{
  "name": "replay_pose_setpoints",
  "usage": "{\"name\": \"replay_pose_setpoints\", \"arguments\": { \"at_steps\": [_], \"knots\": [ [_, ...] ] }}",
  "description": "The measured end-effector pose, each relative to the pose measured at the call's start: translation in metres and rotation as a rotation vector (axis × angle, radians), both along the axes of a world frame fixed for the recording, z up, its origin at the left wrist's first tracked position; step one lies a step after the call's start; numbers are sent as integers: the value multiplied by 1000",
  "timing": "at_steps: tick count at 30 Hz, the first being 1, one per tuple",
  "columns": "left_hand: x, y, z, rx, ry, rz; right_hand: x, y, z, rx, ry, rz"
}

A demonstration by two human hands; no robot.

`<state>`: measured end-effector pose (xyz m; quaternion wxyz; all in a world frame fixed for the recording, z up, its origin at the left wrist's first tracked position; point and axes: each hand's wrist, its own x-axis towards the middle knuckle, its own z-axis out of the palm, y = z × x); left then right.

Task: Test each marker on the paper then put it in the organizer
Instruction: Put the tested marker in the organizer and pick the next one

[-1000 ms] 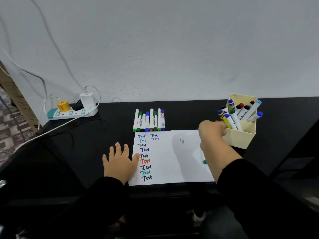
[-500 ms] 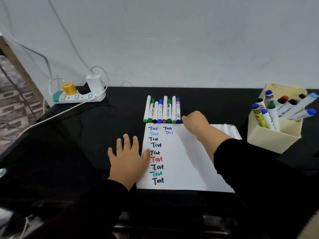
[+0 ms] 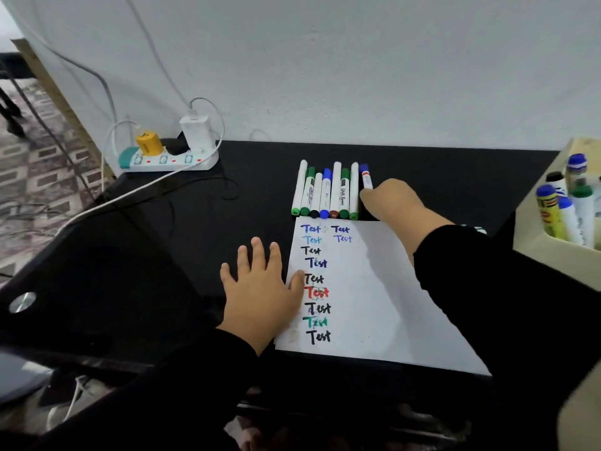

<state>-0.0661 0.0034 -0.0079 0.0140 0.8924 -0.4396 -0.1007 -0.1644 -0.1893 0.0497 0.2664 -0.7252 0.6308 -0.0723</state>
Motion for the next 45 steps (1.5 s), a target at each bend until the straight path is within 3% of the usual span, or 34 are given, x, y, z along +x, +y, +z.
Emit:
{"name": "replay_pose_setpoints", "arguments": {
  "at_steps": [8, 17, 21, 26, 31, 34, 41, 45],
  "knots": [
    [-1, 2, 2, -28, 30, -4, -37, 25, 19, -15, -354, -130],
    [0, 10, 17, -91, 205, 15, -89, 76, 52, 74, -571, -143],
    [-12, 11, 47, -277, 230, -97, -108, 91, 69, 97, -688, -107],
    [-44, 14, 87, -569, 412, -313, -114, 104, 88, 81, -787, -69],
    [-61, 24, 101, -655, 546, -221, -109, 116, 95, 195, -990, -146],
    [-69, 29, 104, -668, 591, -208, -99, 133, 86, 237, -951, -162],
    [-74, 36, 117, -506, 419, -226, -72, 155, 76, 206, -881, -264],
    [-64, 33, 121, -476, 598, -200, -62, 151, 74, 217, -914, -225]
  ]
}}
